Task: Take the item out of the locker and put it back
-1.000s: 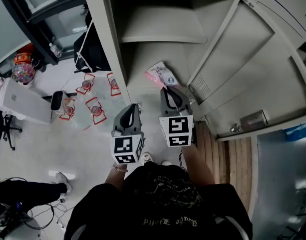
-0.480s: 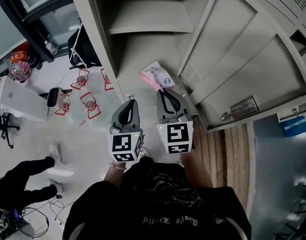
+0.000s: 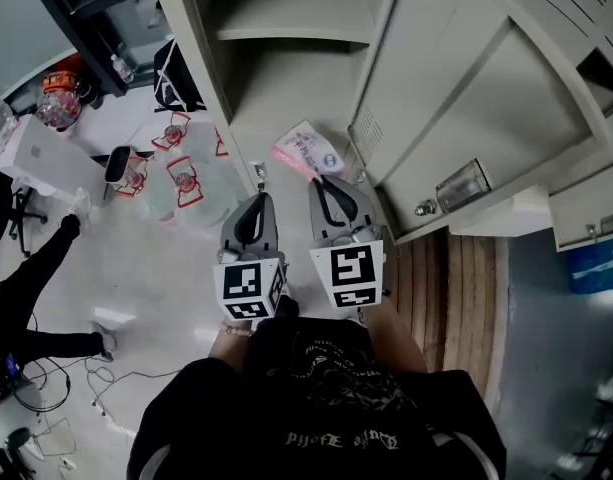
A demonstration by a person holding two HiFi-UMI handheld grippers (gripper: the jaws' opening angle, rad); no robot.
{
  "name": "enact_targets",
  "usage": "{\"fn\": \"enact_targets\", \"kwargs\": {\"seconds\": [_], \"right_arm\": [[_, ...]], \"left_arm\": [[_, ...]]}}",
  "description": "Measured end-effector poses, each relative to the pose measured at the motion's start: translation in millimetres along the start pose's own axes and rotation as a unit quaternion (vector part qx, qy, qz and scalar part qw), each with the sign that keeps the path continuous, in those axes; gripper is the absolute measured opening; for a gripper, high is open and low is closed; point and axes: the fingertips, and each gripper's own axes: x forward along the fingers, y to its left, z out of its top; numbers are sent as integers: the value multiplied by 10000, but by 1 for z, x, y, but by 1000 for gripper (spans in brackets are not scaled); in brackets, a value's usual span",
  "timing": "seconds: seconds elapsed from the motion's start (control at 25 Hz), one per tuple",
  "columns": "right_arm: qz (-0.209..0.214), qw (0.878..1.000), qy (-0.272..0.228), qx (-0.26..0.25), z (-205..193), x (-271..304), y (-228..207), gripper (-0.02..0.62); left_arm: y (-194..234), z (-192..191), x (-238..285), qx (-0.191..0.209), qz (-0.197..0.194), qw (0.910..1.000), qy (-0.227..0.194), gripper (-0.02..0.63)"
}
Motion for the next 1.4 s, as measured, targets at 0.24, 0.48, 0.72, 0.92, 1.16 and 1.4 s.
{"fn": "enact_targets", "kwargs": {"seconds": [0.24,0.48,0.72,0.92,1.16,1.4], "right_arm": [[289,9995,-119,-64,-1,-34,12,26],[496,9985,-188,-122,-4,-66,16,26],[662,9973,-289,-147,-5,-100,14,26],[863,9956,-321,-194,-8,-128,12,26],[1160,9923,-328,-277,-17,-164,7,26],[1264,9909,-298,-354,-24,-198,-5,26]], "left_arm": [[-18,-4,-25,13,219,9998,-20,8],[-40,-6,-47,-43,308,9995,-84,8],[-70,-6,-66,-14,328,9994,-143,8],[-94,-6,-79,-19,366,9992,-170,8],[-130,-16,-89,-10,284,9995,-144,8],[-164,-21,-97,24,148,9998,-125,8]]}}
